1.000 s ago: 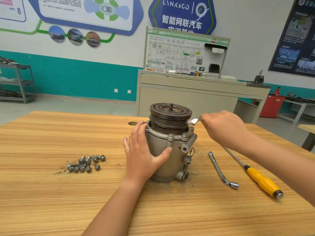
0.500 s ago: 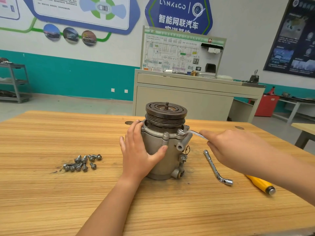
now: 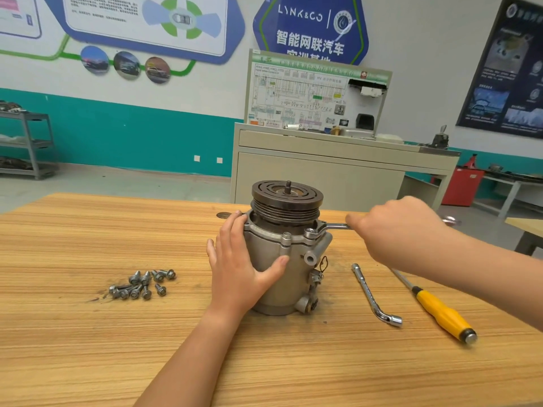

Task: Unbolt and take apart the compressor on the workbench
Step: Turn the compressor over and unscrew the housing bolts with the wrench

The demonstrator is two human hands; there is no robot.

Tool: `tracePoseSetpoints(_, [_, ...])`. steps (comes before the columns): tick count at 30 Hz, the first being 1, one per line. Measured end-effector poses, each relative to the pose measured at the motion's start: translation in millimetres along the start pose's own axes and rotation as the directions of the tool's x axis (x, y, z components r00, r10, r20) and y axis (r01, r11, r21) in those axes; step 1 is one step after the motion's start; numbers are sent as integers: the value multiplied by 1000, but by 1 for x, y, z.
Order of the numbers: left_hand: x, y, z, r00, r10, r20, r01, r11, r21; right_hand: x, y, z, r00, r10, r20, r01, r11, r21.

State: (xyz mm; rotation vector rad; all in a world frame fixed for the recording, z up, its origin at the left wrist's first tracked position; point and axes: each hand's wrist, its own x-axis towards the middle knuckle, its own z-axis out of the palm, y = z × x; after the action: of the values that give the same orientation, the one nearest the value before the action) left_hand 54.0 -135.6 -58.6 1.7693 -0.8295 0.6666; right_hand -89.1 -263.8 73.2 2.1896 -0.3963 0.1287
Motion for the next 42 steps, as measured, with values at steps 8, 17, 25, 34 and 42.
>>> tracePoseSetpoints(8, [0, 2, 0, 1000, -8, -7, 8, 1000, -8, 51, -22, 26, 991, 42, -124, -21, 987, 160])
tracePoseSetpoints(17, [-1, 3, 0, 1000, -13, -5, 13, 1000, -14, -4, 1, 35, 938, 247, -244, -77, 833, 548])
tracePoseSetpoints(25, [-1, 3, 1, 1000, -16, 1, 16, 1000, -6, -36, -10, 9, 994, 27, -105, 20, 903, 429])
tracePoseSetpoints(34, [-1, 1, 1, 1000, -13, -6, 13, 1000, -11, -36, -19, -15, 995, 29, -98, 2, 953, 302])
tracePoseSetpoints(42, [-1, 1, 1, 1000, -18, 2, 18, 1000, -19, -29, -9, -9, 997, 62, -39, -48, 958, 284])
